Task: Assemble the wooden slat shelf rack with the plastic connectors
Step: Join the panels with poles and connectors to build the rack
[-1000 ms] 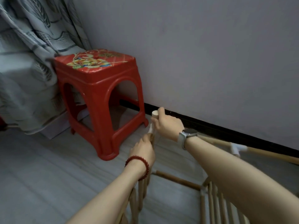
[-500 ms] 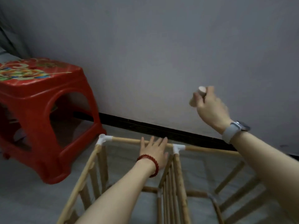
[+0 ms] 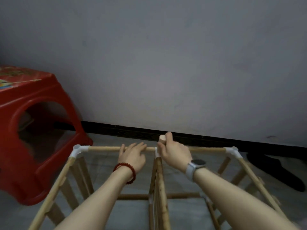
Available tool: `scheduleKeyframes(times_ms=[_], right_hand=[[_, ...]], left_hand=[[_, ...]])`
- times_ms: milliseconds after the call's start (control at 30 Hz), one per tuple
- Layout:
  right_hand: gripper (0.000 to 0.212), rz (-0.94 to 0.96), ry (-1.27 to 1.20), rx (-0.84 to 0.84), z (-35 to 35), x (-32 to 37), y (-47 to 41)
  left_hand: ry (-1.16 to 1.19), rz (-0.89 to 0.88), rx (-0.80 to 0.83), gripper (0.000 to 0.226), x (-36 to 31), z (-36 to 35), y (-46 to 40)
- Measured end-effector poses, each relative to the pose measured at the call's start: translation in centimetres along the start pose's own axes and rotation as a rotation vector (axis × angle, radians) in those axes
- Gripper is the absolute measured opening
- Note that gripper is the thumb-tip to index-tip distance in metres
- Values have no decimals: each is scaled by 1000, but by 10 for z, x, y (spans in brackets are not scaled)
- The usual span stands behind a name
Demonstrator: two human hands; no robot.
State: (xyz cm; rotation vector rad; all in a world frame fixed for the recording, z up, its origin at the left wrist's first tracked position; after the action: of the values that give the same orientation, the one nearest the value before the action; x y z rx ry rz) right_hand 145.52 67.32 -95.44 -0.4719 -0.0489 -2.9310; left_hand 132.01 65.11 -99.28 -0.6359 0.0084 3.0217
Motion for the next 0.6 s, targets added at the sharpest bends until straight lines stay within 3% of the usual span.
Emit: scheduleKeyframes(times_ms=[133,300,367,467,500,533,600], right_hand=[[31,-94,-76,25,33,-44,-16],[35,-276,24,-96,100,-137,-14],[33,-354,-117,-314,144,-164,-12],[20,-262,-437,-780,179,-189,9],[18,-290,-382,-754,167,-199,12],[21,-326,-170,-563,139,-200,13],[27,-310,254,-23,74,-198,12]], left_hand=[[6,102,8,36,-6,8,-3],[-81,-130,11,49,-94,-11,-22],[-99,-212,79,55,-131,-31,-32],[-132,-217,219,64,-157,-64,-42],[-160,-220,252,66,-160,-73,-44],[-179,-222,265,68,-160,-79,-44],[-186,-229,266,69,-157,-82,-44]])
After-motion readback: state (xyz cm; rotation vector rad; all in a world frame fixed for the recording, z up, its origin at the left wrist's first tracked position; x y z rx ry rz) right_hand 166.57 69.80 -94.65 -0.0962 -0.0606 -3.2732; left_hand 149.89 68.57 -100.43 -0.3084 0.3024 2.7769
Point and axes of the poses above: each hand's wrist, its own y-axis away from the middle knuckle, its own z-axis out of the back of the hand, x = y × z, the point moved 5 cm from there along -y, towards the middle knuckle, and after that the axes turned 8 degrees about -z, right-handed, at the moved point
